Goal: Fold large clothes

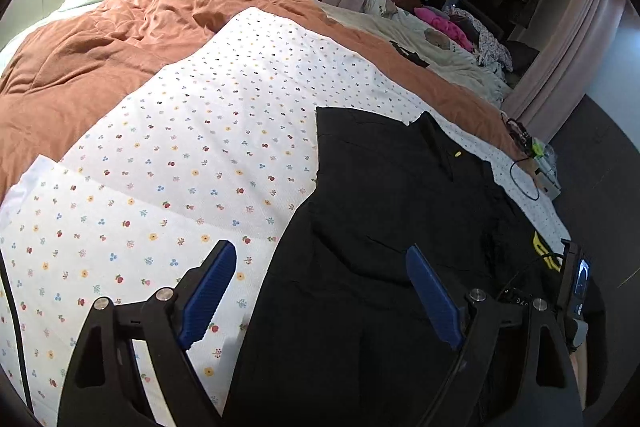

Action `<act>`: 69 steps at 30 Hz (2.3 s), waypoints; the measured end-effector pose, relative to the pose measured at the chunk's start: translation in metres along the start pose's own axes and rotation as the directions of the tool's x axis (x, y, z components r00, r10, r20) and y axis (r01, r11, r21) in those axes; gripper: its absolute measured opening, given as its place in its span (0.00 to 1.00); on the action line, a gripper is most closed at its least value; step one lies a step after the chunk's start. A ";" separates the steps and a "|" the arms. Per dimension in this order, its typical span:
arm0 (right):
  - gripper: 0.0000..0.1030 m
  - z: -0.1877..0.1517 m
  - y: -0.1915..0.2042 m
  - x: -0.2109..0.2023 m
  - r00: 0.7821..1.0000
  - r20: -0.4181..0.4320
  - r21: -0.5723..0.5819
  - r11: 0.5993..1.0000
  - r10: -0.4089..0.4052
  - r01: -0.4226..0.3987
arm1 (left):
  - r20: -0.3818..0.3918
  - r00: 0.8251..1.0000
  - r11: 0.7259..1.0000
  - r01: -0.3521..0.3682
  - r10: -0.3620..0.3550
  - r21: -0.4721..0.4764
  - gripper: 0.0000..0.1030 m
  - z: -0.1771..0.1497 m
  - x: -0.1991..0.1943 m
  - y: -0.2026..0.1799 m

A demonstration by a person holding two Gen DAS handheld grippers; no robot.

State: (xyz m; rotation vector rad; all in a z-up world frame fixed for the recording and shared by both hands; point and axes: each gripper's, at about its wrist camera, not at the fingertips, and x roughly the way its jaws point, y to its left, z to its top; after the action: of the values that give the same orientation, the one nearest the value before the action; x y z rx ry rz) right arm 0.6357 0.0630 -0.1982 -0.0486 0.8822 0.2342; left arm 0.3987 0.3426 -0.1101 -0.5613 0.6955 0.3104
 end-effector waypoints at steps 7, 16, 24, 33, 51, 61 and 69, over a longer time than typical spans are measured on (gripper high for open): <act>0.30 0.008 -0.042 -0.043 0.996 0.091 0.065 0.998 -0.011 0.005 | 0.004 1.000 1.000 0.021 -0.021 0.017 0.86 -0.002 -0.004 -0.009; 0.61 -0.013 -0.146 -0.059 0.993 0.111 0.323 0.944 0.040 -0.074 | 0.008 1.000 1.000 0.018 -0.019 0.021 0.86 -0.002 -0.004 -0.015; 0.44 -0.033 -0.188 -0.021 0.954 0.110 0.464 0.834 0.280 -0.298 | -0.010 1.000 0.998 0.011 -0.010 0.064 0.86 -0.009 0.010 -0.038; 0.01 -0.012 -0.202 0.040 0.946 0.097 0.489 0.813 0.310 -0.317 | -0.042 0.998 0.995 -0.035 0.039 0.091 0.86 -0.015 0.030 -0.044; 0.78 -0.014 -0.213 -0.025 0.946 0.241 0.516 0.797 0.216 -0.313 | -0.022 0.999 0.993 0.043 -0.041 0.112 0.94 -0.020 0.026 -0.085; 0.76 -0.054 -0.282 -0.105 0.932 0.362 0.566 0.786 0.033 -0.248 | -0.011 0.998 0.979 0.057 -0.056 0.197 0.95 -0.031 0.011 -0.117; 0.66 -0.093 -0.340 -0.131 0.918 0.380 0.696 0.689 -0.112 -0.204 | 0.045 0.999 0.984 0.012 -0.020 0.180 0.95 -0.031 0.000 -0.118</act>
State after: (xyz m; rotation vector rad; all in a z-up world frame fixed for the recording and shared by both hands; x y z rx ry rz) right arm 0.5606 -0.3049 -0.1751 0.7582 0.5123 -0.0801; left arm 0.4352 0.2285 -0.0846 -0.3860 0.6655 0.2417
